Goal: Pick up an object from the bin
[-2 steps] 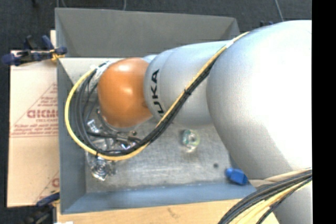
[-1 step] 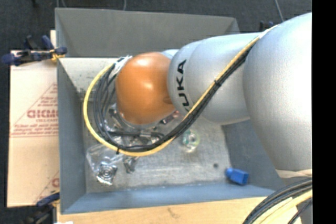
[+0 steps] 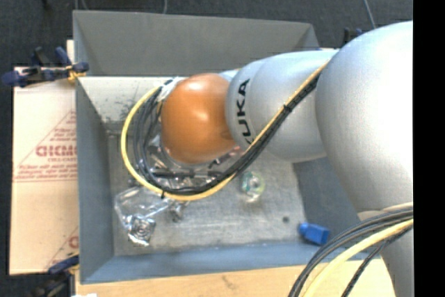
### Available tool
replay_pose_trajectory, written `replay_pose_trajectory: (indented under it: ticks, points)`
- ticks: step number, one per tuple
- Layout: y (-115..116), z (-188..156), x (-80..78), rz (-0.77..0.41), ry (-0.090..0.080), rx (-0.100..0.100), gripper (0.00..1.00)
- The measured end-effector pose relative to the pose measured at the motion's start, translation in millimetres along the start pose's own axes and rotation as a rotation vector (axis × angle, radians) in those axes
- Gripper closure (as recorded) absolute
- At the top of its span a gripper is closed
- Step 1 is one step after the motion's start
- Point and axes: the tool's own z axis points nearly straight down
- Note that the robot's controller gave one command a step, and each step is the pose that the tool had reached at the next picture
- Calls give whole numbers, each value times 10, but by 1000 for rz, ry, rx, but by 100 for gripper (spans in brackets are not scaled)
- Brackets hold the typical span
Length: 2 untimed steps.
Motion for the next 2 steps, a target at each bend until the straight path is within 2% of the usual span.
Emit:
replay_pose_trajectory:
  ticks: [1, 2]
  points:
    - [7, -13, -14, 5, -5, 0, 100]
    - [129, -1602, -3, -30, 23, -2, 100]
